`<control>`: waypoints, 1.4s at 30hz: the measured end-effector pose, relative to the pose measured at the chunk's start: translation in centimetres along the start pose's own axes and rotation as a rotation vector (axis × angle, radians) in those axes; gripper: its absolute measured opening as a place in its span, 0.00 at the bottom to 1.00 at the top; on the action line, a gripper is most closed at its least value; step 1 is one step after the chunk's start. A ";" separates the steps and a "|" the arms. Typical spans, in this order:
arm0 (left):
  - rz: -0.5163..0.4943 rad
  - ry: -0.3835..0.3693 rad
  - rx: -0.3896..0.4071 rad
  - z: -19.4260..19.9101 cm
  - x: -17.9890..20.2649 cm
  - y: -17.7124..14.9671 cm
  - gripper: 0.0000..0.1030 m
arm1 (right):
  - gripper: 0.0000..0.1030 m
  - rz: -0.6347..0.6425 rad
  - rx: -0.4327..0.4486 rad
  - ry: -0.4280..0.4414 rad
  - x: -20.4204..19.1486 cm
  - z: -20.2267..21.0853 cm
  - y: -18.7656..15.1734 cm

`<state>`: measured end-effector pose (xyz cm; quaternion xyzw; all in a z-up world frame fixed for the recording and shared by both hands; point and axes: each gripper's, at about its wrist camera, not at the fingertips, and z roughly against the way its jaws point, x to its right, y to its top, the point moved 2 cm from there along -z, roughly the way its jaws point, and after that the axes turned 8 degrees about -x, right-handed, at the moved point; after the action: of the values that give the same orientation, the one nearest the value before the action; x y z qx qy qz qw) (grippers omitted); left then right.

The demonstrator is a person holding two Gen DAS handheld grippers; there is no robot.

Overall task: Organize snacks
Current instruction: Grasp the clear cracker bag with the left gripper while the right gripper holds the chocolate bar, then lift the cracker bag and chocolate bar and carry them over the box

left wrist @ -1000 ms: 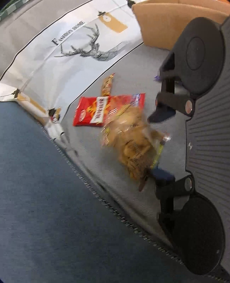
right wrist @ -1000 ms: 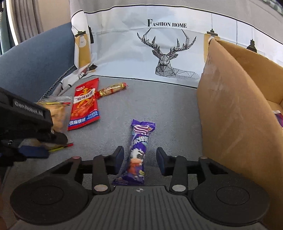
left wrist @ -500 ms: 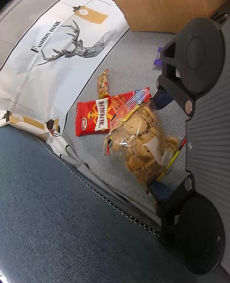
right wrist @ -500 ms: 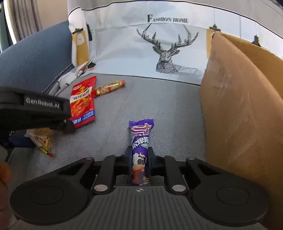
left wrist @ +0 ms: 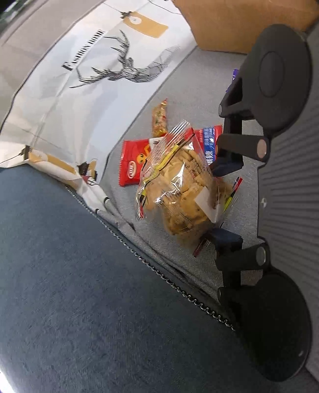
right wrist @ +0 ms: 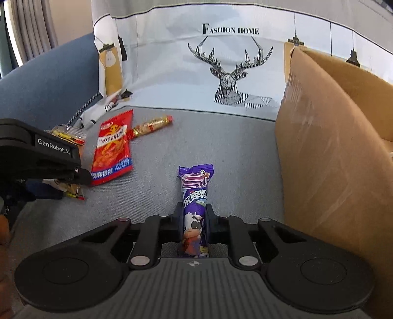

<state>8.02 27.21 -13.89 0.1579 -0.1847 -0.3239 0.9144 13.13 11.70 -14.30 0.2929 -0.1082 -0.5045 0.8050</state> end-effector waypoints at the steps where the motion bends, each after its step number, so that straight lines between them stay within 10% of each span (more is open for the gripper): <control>1: 0.009 -0.009 0.008 0.2 -0.1 0.1 0.48 | 0.16 -0.002 0.007 0.001 0.0 0.2 0.1; 42: 0.003 -0.175 0.269 5.1 1.9 0.2 0.47 | 0.16 0.027 0.370 0.075 0.2 9.6 2.1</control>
<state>7.23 25.32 -8.82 0.2496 -0.3054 -0.3073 0.8660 10.32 8.68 -5.34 0.4530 -0.1731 -0.4539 0.7475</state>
